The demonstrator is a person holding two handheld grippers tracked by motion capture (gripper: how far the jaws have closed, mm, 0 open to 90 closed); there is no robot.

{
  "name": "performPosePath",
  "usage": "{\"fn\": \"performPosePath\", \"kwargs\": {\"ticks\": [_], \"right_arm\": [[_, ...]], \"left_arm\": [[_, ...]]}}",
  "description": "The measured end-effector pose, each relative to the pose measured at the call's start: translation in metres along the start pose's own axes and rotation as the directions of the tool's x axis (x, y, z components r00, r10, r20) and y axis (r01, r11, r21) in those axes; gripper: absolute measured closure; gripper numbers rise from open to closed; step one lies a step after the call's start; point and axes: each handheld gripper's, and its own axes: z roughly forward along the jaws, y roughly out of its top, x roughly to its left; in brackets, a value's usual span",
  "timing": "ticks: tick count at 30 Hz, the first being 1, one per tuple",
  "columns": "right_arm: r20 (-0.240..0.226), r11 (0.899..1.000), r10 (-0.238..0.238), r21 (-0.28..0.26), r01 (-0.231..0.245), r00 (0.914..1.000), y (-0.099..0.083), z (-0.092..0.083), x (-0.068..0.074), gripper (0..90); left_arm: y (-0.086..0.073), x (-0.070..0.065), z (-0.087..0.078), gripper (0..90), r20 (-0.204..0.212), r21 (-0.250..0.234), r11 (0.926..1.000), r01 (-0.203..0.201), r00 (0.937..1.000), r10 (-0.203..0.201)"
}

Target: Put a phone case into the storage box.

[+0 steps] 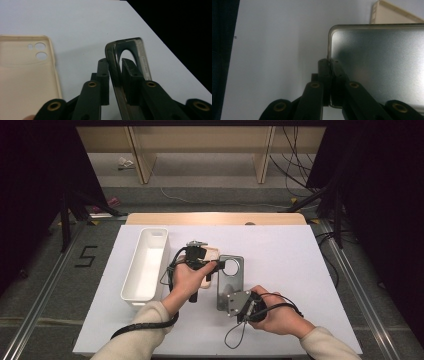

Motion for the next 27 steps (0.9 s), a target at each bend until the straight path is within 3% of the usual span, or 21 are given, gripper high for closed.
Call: {"fn": "performPosePath", "kwargs": {"ticks": [7, 8, 9, 11, 12, 13, 15, 16, 17, 20, 21, 23, 24, 25, 26, 27], "right_arm": [[-0.003, 1.000, 0.017, 0.017, -0.017, 0.9999, -0.003, 0.004, -0.002, 88.1], [0.005, 1.000, 0.019, 0.016, -0.019, 0.9998, -0.003, 0.005, -0.003, 87.0], [0.025, 0.999, 0.033, 0.015, -0.034, 0.9991, -0.005, 0.005, -0.004, 80.1], [0.030, 0.999, 0.035, 0.013, -0.035, 0.9989, -0.006, 0.005, -0.004, 78.6], [0.053, 0.998, 0.066, 0.002, -0.066, 0.9964, -0.008, 0.005, -0.006, 68.8], [0.053, 0.998, 0.066, 0.002, -0.066, 0.9964, -0.008, 0.005, -0.006, 68.8], [0.105, 0.992, 0.121, -0.035, -0.118, 0.9871, -0.012, 0.002, -0.009, 57.8], [0.105, 0.992, 0.121, -0.035, -0.118, 0.9871, -0.012, 0.002, -0.009, 57.8], [0.112, 0.991, 0.132, -0.045, -0.128, 0.9849, -0.013, 0.002, -0.010, 54.3], [0.117, 0.979, 0.196, -0.079, -0.187, 0.9736, -0.017, -0.001, -0.014, 42.2], [0.116, 0.970, 0.231, -0.102, -0.220, 0.9661, -0.020, -0.003, -0.016, 35.4], [0.115, 0.953, 0.285, -0.138, -0.268, 0.9517, -0.023, -0.005, -0.018, 30.6], [0.114, 0.946, 0.304, -0.152, -0.286, 0.9457, -0.025, -0.007, -0.019, 28.2], [0.112, 0.935, 0.336, -0.163, -0.316, 0.9352, -0.027, -0.009, -0.020, 25.0], [0.112, 0.935, 0.336, -0.163, -0.316, 0.9352, -0.027, -0.009, -0.020, 25.0], [0.116, 0.916, 0.375, -0.200, -0.348, 0.9198, -0.031, -0.012, -0.022, 20.7]], "left_arm": [[0.003, -0.010, -0.003, 81.0, 0.045, -0.035, 0.9993, -0.015, 0.9989, 0.017], [0.003, -0.012, -0.004, 81.4, 0.021, -0.041, 0.9965, -0.073, 0.9971, 0.074], [0.003, -0.013, -0.005, 81.4, -0.002, -0.060, 0.9904, -0.125, 0.9922, 0.125], [0.002, -0.013, -0.006, 81.4, 0.003, -0.079, 0.9883, -0.130, 0.9914, 0.131], [0.002, -0.011, -0.007, 81.4, 0.003, -0.106, 0.9815, -0.159, 0.9871, 0.160], [0.002, -0.011, -0.007, 81.4, 0.003, -0.106, 0.9815, -0.159, 0.9871, 0.160], [0.002, -0.008, -0.011, 81.3, 0.002, -0.136, 0.9713, -0.195, 0.9803, 0.198], [0.002, -0.008, -0.011, 81.3, 0.002, -0.136, 0.9713, -0.195, 0.9803, 0.198], [0.002, -0.006, -0.013, 81.3, -0.007, -0.147, 0.9660, -0.212, 0.9769, 0.214], [0.002, -0.003, -0.017, 81.3, -0.029, -0.174, 0.9507, -0.257, 0.9663, 0.256], [0.001, -0.001, -0.021, 81.4, -0.045, -0.192, 0.9396, -0.283, 0.9591, 0.280], [0.001, 0.001, -0.025, 81.4, -0.056, -0.214, 0.9292, -0.301, 0.9534, 0.296], [0.001, 0.001, -0.025, 81.4, -0.056, -0.214, 0.9292, -0.301, 0.9534, 0.296], [0.001, 0.002, -0.026, 81.4, -0.060, -0.225, 0.9234, -0.311, 0.9503, 0.305], [0.001, 0.002, -0.028, 81.4, -0.065, -0.235, 0.9183, -0.319, 0.9477, 0.312], [0.000, 0.004, -0.032, 81.4, -0.074, -0.253, 0.9114, -0.325, 0.9458, 0.316]]}}
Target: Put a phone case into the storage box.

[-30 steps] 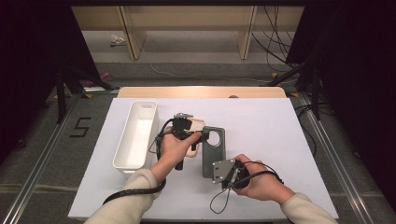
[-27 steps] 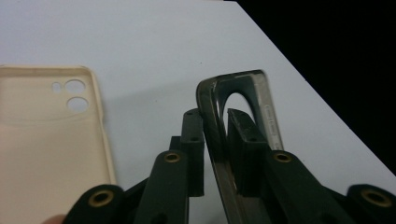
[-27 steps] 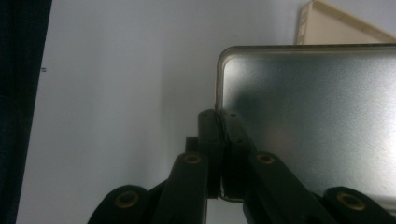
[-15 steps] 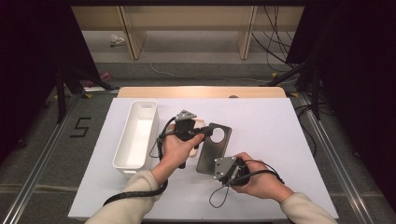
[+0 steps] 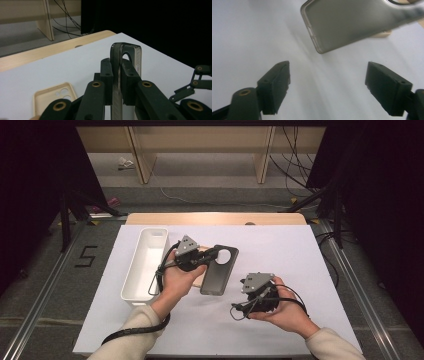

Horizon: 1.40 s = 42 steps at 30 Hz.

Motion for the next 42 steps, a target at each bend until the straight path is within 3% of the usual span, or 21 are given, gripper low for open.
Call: {"fn": "performPosePath", "kwargs": {"ticks": [3, 8, 16, 22, 33, 42], "right_arm": [[0.011, 0.998, 0.057, -0.033, -0.057, 0.9983, -0.004, -0.005, -0.005, 19.2], [0.023, 0.991, 0.114, -0.069, -0.112, 0.9932, -0.008, -0.010, -0.011, 17.4], [0.038, 0.983, 0.156, -0.102, -0.151, 0.9871, -0.014, -0.015, -0.017, 17.2], [0.066, 0.971, 0.204, -0.137, -0.193, 0.9768, -0.021, -0.022, -0.022, 17.4], [0.082, 0.961, 0.241, -0.159, -0.226, 0.9670, -0.029, -0.028, -0.028, 17.0], [0.081, 0.964, 0.238, -0.143, -0.225, 0.9680, -0.030, -0.025, -0.028, 17.1]], "left_arm": [[0.000, 0.002, -0.003, 81.4, -0.004, -0.017, 0.9998, 0.003, 1.0000, -0.003], [0.001, 0.008, -0.013, 81.4, 0.008, -0.044, 0.9990, -0.008, 0.9999, 0.008], [0.002, 0.013, -0.020, 81.4, -0.012, -0.057, 0.9981, -0.025, 0.9996, 0.024], [0.003, 0.016, -0.025, 81.4, -0.013, -0.070, 0.9972, -0.027, 0.9996, 0.027], [0.003, 0.021, -0.031, 81.4, -0.019, -0.089, 0.9955, -0.035, 0.9993, 0.033], [0.006, 0.023, -0.036, 81.3, -0.024, -0.095, 0.9947, -0.040, 0.9990, 0.038]]}}
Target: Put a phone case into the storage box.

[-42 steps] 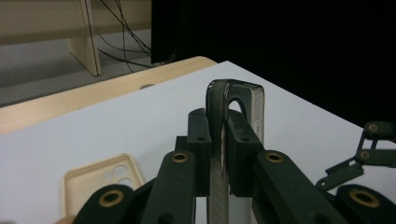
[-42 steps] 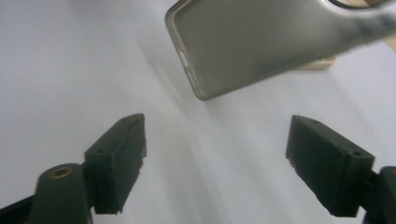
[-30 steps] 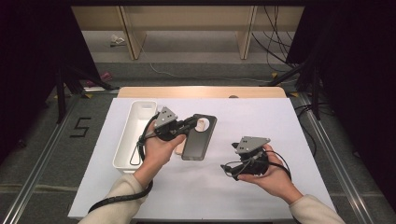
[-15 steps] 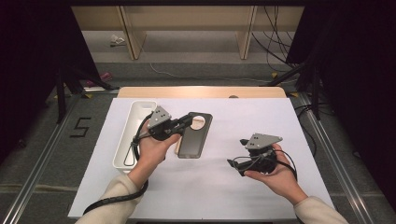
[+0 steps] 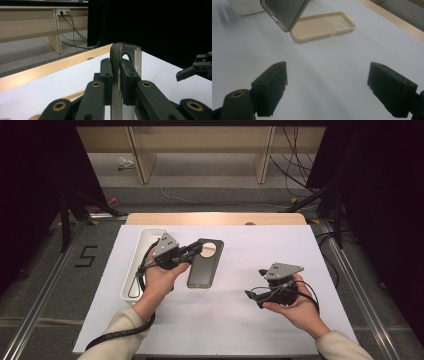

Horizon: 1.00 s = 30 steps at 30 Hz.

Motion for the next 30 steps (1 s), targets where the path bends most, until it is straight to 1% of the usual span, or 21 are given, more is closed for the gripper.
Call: {"fn": "performPosePath", "kwargs": {"ticks": [4, 12, 14, 18, 20, 28, 30], "right_arm": [[0.002, 1.000, -0.001, -0.001, 0.001, 1.0000, 0.000, 0.000, 0.000, 17.2], [0.011, 1.000, 0.021, -0.009, -0.021, 0.9997, -0.001, -0.001, -0.004, 17.1], [0.014, 1.000, 0.020, -0.013, -0.020, 0.9997, -0.002, -0.001, -0.004, 17.1], [0.017, 0.999, 0.029, -0.019, -0.029, 0.9994, -0.002, -0.002, -0.006, 17.0], [0.014, 0.999, 0.040, -0.017, -0.040, 0.9991, -0.002, -0.001, -0.006, 17.0], [0.018, 0.999, 0.044, -0.020, -0.044, 0.9989, -0.003, 0.000, -0.007, 16.7], [0.017, 0.999, 0.044, -0.020, -0.043, 0.9989, -0.003, 0.000, -0.007, 16.7]], "left_arm": [[0.001, 0.000, -0.001, 81.4, -0.003, -0.003, 1.0000, 0.001, 1.0000, -0.001], [0.008, 0.004, -0.006, 81.4, -0.009, -0.018, 0.9998, -0.008, 0.9999, 0.008], [0.010, 0.006, -0.008, 81.4, -0.010, -0.022, 0.9997, -0.012, 0.9999, 0.012], [0.015, 0.010, -0.014, 81.3, -0.019, -0.034, 0.9994, -0.008, 0.9998, 0.007], [0.018, 0.012, -0.017, 81.4, -0.025, -0.040, 0.9992, -0.011, 0.9996, 0.010], [0.027, 0.024, -0.030, 81.4, -0.042, -0.062, 0.9981, -0.006, 0.9991, 0.003], [0.028, 0.025, -0.031, 81.4, -0.045, -0.063, 0.9980, -0.004, 0.9990, 0.002]]}}
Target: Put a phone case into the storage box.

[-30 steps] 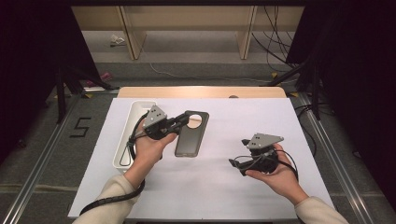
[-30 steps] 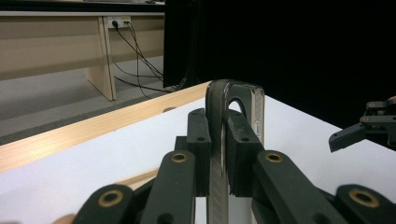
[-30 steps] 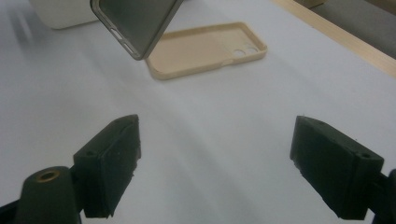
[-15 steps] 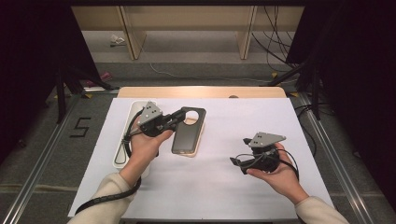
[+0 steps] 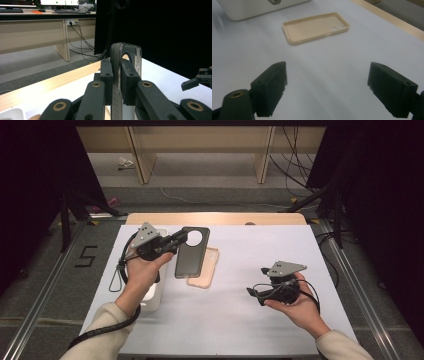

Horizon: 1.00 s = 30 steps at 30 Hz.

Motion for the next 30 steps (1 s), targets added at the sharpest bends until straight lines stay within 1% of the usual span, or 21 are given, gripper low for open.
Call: {"fn": "performPosePath", "kwargs": {"ticks": [6, 7, 11, 17, 21, 26, 30], "right_arm": [[0.000, 1.000, 0.003, -0.002, -0.003, 1.0000, 0.000, 0.001, 0.000, 16.7], [0.001, 1.000, 0.010, -0.004, -0.010, 1.0000, 0.000, 0.001, 0.000, 16.7], [0.002, 1.000, 0.009, -0.004, -0.009, 1.0000, -0.001, 0.001, 0.000, 16.7], [0.005, 1.000, 0.014, -0.006, -0.014, 0.9999, -0.001, 0.003, 0.000, 16.7], [0.003, 1.000, 0.014, -0.007, -0.014, 0.9999, -0.001, 0.003, 0.000, 16.6], [0.006, 1.000, 0.021, -0.007, -0.021, 0.9998, -0.001, 0.005, 0.001, 16.7], [0.007, 1.000, 0.017, -0.006, -0.017, 0.9998, -0.002, 0.005, 0.000, 16.7]], "left_arm": [[0.004, 0.008, -0.005, 81.4, -0.004, -0.005, 1.0000, 0.002, 1.0000, -0.002], [0.005, 0.009, -0.006, 81.4, -0.005, -0.010, 0.9999, 0.002, 1.0000, -0.002], [0.009, 0.015, -0.011, 81.4, -0.005, -0.024, 0.9997, 0.004, 1.0000, -0.004], [0.016, 0.023, -0.017, 81.4, -0.015, -0.036, 0.9994, 0.001, 0.9999, -0.002], [0.019, 0.030, -0.021, 81.4, -0.019, -0.049, 0.9987, 0.012, 0.9997, -0.013], [0.023, 0.035, -0.025, 81.4, -0.030, -0.053, 0.9986, 0.009, 0.9995, -0.011], [0.025, 0.040, -0.027, 81.4, -0.038, -0.057, 0.9984, 0.008, 0.9992, -0.010]]}}
